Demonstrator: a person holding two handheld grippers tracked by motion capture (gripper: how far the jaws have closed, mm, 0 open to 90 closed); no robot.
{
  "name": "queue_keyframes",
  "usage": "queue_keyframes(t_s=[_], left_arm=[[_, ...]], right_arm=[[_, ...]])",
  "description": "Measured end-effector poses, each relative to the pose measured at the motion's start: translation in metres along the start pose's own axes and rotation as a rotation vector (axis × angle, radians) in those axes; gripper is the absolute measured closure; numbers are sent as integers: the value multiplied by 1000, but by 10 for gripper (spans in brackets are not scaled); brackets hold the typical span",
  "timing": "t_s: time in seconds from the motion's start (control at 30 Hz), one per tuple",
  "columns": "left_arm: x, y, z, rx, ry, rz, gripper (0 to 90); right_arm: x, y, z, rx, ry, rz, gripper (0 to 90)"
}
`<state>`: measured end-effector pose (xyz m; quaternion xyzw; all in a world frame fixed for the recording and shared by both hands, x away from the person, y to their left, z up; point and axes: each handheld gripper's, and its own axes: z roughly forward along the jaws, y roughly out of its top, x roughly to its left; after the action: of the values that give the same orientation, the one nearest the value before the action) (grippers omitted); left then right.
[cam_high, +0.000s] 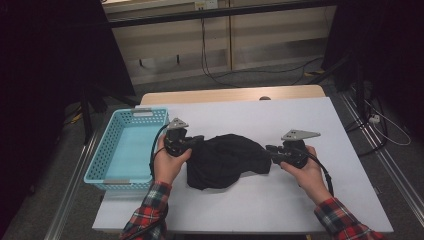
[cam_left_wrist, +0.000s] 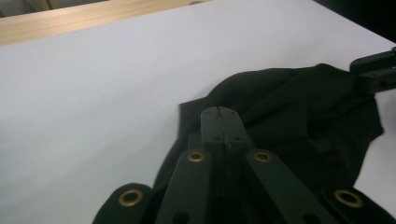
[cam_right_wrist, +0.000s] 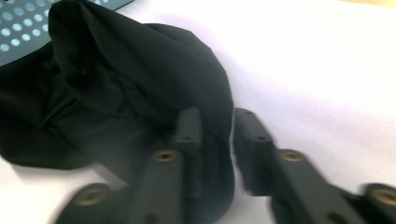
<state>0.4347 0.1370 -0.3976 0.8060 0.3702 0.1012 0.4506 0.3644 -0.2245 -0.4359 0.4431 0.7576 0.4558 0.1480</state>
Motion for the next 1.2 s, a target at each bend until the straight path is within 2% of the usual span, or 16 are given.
queue_keyframes(t_s=[0.07,0.2,0.3,0.37,0.43,0.47,0.57,0.7,0.83,0.93,1.0,1.07,1.2], left_arm=[[5,-2,-1,1,3,-16,900],[9,-6,-2,-8,-12,-33,900],[9,-8,-2,-15,-52,-51,876],[8,-8,-3,-28,-40,-33,749],[5,-7,-5,-34,-60,-38,712],[2,-6,-6,-49,-69,-28,670],[-7,-4,-11,-76,-80,-10,483],[-19,-4,-11,-61,-99,27,358],[-32,-8,-5,-44,-123,64,339],[-39,-10,1,-29,-132,72,314],[-40,-12,4,-25,-118,75,296],[-39,-14,9,-8,-132,53,287],[-41,-18,18,34,-115,98,298]], right_arm=[[0,0,-3,12,-7,-2,570],[-3,-1,-17,-25,-25,17,481],[-5,-4,-22,-21,-32,21,428],[-5,-6,-24,-23,-31,25,423],[-5,-7,-25,-22,-30,31,408],[-5,-7,-25,-25,-36,31,405],[-4,-7,-24,-26,-37,33,386],[-2,-6,-20,-15,-43,22,351],[-2,-6,-17,-8,-71,16,279],[-2,-5,-15,-12,-85,15,242],[-2,-4,-14,-12,-86,15,213],[0,-3,-14,-9,-84,6,207],[1,-4,-13,4,-78,-9,189]])
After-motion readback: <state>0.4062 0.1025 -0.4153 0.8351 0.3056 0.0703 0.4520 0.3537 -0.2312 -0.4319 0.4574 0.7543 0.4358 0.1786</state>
